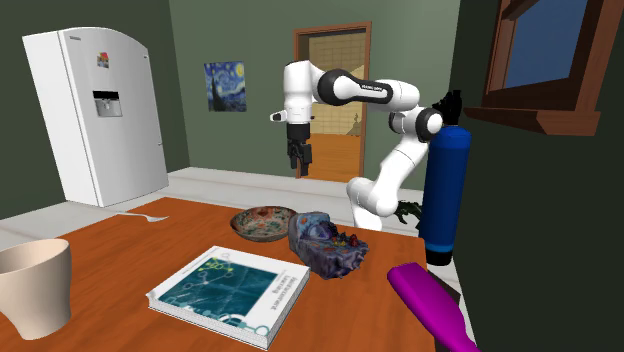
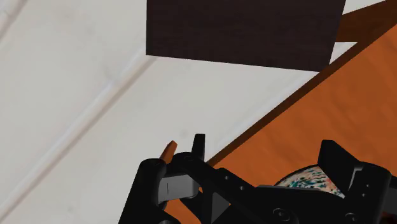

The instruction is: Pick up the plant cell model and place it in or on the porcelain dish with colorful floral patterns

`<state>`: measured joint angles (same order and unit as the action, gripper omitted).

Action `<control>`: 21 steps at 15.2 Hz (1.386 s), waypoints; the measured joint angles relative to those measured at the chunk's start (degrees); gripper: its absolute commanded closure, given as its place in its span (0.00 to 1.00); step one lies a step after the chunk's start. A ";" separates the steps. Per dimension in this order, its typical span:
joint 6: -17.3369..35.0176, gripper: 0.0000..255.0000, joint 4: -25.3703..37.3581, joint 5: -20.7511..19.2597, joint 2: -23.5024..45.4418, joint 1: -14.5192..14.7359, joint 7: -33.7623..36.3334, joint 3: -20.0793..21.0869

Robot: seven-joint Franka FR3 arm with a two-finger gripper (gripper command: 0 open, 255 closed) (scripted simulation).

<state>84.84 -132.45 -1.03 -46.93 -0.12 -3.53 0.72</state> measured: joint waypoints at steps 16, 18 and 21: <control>18.39 0.00 -3.34 19.99 8.06 9.57 2.23 4.85; 20.64 0.00 -2.64 22.71 9.62 11.01 2.16 5.56; 23.71 0.00 -2.55 25.80 11.18 12.65 1.91 6.53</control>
<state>108.54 -135.00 24.76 -35.75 12.54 -1.62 7.25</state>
